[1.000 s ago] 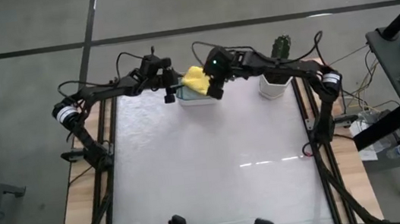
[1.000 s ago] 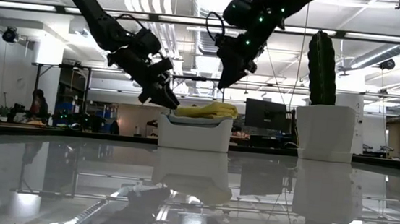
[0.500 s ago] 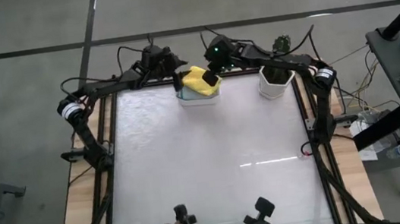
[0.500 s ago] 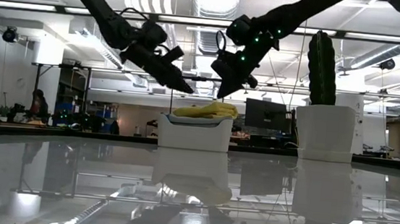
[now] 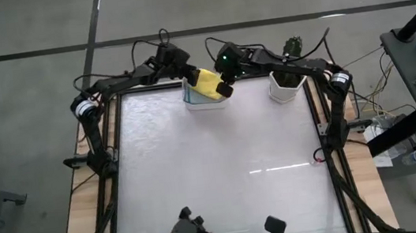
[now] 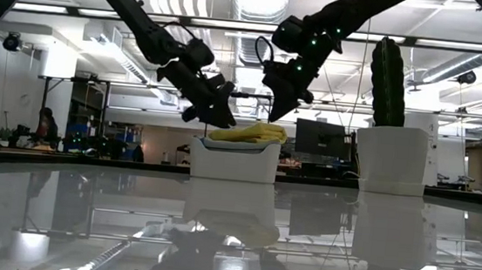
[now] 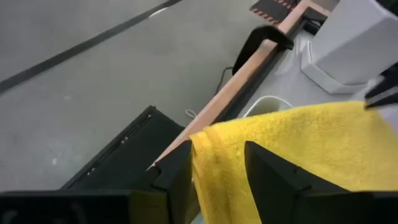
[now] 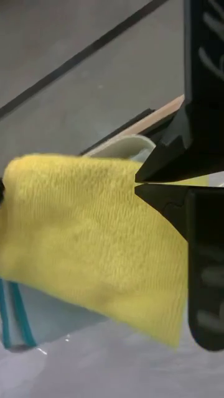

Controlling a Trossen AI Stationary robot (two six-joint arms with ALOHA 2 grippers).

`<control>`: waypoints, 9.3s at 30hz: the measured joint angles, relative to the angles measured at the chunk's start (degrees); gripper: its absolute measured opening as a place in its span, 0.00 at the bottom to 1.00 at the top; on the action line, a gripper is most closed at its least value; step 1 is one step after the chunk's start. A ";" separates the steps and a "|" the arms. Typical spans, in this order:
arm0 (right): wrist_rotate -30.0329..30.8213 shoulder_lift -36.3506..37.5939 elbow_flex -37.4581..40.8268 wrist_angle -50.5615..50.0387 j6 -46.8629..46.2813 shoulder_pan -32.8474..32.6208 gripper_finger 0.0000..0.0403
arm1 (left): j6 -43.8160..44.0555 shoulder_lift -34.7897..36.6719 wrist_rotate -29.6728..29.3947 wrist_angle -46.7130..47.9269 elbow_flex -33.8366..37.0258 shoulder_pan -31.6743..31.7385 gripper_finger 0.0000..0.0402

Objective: Fold microfiber towels
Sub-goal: Put the yellow cloth into the bin

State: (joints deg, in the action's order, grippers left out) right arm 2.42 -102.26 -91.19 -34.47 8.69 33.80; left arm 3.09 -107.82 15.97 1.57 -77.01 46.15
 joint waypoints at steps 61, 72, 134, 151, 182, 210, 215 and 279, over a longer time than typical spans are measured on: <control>-1.60 0.04 5.19 4.69 -1.24 -2.10 0.02 | 2.52 0.23 -5.49 1.29 2.38 -4.12 0.03; -1.46 0.29 6.18 6.92 -1.85 -2.10 0.02 | 2.60 1.89 -15.72 9.45 2.38 -6.21 0.03; -11.40 4.66 14.81 21.05 -4.33 -3.28 0.02 | 11.54 11.96 -23.05 12.57 10.24 -9.38 0.22; -11.19 -2.40 14.81 46.46 -9.18 -3.25 0.02 | 0.33 18.24 -23.17 11.17 10.64 -9.38 0.53; -6.93 -5.02 13.23 40.39 -5.64 -1.44 0.02 | -10.97 15.77 -14.14 6.16 19.93 -9.51 0.53; -2.21 -12.92 12.91 47.07 -15.08 -1.53 0.02 | -15.43 10.31 -12.80 -10.04 24.26 -9.79 0.53; -1.42 -12.96 13.43 47.09 -14.69 -1.53 0.02 | -15.48 9.10 -12.76 -10.55 24.15 -9.79 0.53; 0.38 -3.65 15.19 38.96 -14.03 -3.59 0.02 | -15.87 17.46 -13.16 -6.19 24.15 -9.94 0.53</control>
State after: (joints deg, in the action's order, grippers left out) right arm 2.80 -105.90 -76.01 4.50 -5.34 30.21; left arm -12.78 -90.36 2.80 -4.61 -52.86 36.21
